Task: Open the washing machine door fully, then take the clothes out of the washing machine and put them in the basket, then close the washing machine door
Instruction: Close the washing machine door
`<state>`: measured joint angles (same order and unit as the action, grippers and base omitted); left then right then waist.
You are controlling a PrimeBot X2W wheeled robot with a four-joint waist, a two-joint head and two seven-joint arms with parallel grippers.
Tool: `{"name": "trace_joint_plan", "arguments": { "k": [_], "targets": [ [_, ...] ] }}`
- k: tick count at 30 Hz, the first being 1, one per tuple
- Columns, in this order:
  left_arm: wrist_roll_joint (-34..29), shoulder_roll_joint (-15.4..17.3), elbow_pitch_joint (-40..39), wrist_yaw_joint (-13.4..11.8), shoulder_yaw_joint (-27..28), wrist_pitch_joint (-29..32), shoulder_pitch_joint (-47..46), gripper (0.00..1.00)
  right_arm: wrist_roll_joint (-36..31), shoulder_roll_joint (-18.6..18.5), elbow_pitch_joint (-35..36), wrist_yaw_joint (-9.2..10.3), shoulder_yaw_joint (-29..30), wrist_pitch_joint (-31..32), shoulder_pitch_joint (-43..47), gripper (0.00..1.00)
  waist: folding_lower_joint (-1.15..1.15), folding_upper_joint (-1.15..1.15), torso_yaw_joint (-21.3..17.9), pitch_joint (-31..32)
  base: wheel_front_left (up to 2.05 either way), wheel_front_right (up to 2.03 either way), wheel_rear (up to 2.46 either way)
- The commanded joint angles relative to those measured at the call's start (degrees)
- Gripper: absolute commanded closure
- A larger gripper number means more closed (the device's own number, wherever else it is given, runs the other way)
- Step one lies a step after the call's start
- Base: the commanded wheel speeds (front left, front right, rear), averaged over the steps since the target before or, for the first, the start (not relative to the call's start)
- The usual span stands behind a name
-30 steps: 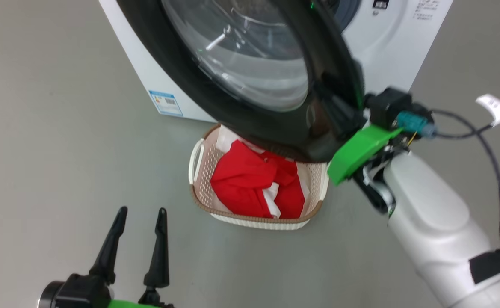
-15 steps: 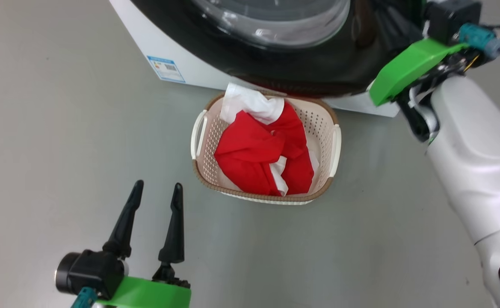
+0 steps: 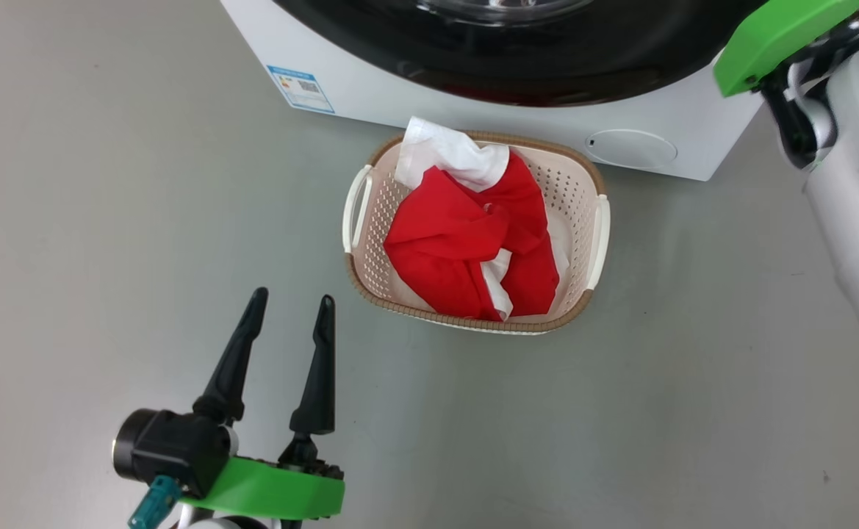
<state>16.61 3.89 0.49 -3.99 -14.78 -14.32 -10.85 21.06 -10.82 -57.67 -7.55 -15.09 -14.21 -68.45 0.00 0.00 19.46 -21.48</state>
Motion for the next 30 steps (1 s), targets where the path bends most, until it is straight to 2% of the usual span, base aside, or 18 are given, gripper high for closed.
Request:
{"name": "trace_joint_plan", "arguments": {
  "k": [1,8,16,24,30],
  "targets": [
    [-0.92,0.56,-0.99,0.26,2.09,-0.67,-1.39,0.0,-0.13,0.7,0.66,0.06,0.18,-0.68,-1.47,1.0,0.0,0.0,0.25,-0.16,0.0,0.0,0.0],
    [-1.51,-0.13,-0.61,1.16,2.61,-0.67,-1.8,0.0,-2.15,-0.83,-1.03,0.06,3.82,-0.76,-3.92,1.0,0.0,0.0,0.7,-0.51,0.0,0.0,0.0],
    [-2.05,-0.57,-0.19,1.81,3.41,-0.67,-1.59,0.0,-5.41,0.92,-0.6,0.06,6.01,-0.78,-2.53,1.0,0.0,0.0,0.37,-0.21,0.0,0.0,0.0],
    [-3.03,-0.75,0.75,2.39,3.94,-0.67,-1.1,0.0,-4.85,3.6,2.8,0.06,3.05,-0.78,4.29,1.0,0.0,0.0,-1.33,2.21,0.0,0.0,0.0],
    [-3.54,-0.71,1.69,2.75,4.42,-0.68,-0.53,0.0,-3.24,4.58,7.74,0.06,2.9,-0.78,10.92,1.0,0.0,0.0,-2.81,4.83,0.0,0.0,0.0]
  ]
}}
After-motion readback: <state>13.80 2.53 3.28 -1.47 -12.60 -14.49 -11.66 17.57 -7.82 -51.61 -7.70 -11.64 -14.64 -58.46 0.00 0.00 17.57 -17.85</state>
